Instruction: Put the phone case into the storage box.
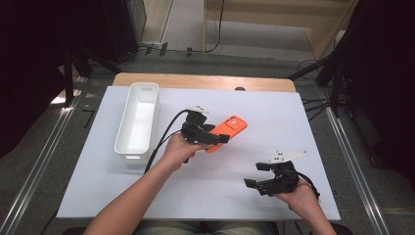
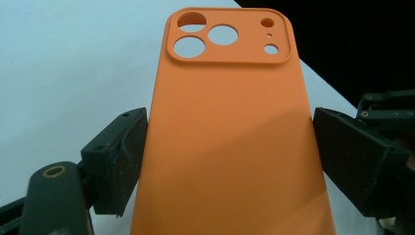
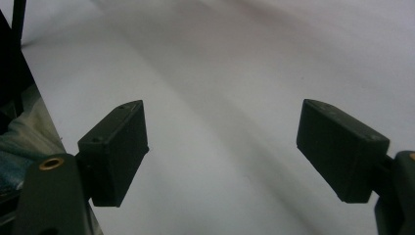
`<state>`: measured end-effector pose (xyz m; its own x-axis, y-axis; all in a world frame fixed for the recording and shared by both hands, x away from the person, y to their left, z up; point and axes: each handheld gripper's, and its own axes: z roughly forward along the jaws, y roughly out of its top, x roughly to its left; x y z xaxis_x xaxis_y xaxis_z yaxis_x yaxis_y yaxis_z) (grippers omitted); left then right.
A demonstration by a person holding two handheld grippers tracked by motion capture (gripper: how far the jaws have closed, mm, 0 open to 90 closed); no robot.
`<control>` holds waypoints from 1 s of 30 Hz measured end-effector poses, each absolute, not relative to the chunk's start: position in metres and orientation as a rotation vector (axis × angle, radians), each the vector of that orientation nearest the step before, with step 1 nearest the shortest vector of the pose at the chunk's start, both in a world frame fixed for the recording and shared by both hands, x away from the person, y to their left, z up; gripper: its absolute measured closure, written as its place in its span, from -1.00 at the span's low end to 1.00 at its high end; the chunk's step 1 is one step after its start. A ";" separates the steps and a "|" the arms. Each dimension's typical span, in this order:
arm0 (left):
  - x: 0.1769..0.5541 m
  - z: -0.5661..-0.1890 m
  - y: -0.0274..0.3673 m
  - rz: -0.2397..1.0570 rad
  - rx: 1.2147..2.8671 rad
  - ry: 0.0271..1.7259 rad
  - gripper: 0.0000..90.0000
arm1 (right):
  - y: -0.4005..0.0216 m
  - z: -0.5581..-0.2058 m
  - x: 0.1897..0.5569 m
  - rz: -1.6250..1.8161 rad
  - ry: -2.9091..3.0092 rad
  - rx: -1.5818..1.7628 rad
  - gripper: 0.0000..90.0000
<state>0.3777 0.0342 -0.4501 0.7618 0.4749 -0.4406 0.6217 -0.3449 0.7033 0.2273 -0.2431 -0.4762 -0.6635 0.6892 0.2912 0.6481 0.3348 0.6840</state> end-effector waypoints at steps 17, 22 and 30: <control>0.371 -0.459 0.064 -0.145 1.881 0.951 -0.65 | -0.242 -0.476 0.227 1.258 2.527 1.284 -0.59; 0.364 -0.462 0.068 -0.088 1.846 0.975 -0.65 | -0.243 -0.475 0.228 1.255 2.530 1.296 -0.58; 0.356 -0.472 0.068 -0.067 1.826 1.018 -0.65 | -0.245 -0.473 0.229 1.286 2.496 1.329 -0.57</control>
<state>0.3558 0.0682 -0.4719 0.6439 0.6085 -0.4638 0.6639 -0.1430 0.7340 0.2290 -0.2453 -0.4729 -0.6333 0.7019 0.3258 0.6728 0.2913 0.6801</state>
